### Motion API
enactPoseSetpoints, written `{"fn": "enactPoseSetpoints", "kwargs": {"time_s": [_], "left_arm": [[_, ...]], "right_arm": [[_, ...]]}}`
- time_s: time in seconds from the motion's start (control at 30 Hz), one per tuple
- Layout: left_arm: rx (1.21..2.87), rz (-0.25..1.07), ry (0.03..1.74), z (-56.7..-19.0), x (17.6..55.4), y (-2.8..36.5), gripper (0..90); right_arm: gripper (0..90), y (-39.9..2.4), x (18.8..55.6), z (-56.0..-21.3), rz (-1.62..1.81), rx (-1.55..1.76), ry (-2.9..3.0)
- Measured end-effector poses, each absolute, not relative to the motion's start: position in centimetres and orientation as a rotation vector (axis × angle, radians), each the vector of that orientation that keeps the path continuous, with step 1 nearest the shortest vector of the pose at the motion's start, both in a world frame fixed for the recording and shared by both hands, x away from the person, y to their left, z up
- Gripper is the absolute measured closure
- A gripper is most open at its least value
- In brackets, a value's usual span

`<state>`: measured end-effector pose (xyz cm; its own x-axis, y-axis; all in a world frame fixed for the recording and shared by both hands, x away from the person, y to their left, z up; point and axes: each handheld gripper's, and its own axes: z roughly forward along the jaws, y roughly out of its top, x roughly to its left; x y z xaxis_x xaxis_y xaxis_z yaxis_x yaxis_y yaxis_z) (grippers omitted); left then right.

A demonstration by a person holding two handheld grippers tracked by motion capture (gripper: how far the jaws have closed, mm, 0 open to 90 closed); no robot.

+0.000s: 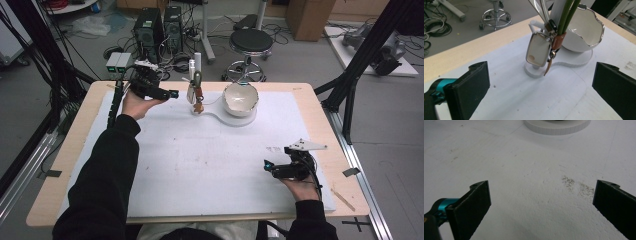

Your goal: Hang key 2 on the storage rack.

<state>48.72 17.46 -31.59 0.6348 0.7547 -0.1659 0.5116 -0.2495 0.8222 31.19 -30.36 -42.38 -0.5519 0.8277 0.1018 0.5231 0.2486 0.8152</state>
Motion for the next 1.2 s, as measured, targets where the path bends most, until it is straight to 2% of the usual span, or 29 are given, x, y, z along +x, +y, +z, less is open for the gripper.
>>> {"fn": "enactPoseSetpoints", "kwargs": {"time_s": [0.9, 1.2], "left_arm": [[1.919, 0.297, 1.011, -33.7, 45.0, 20.3, 1.7], [1.941, 0.328, 1.018, -35.2, 43.0, 21.5, 1.7]], "right_arm": [[0.6, -30.5, 31.1, -42.4, 1.199, 1.245, 2.175], [0.6, -30.5, 31.1, -42.4, 1.197, 1.243, 2.178]]}}
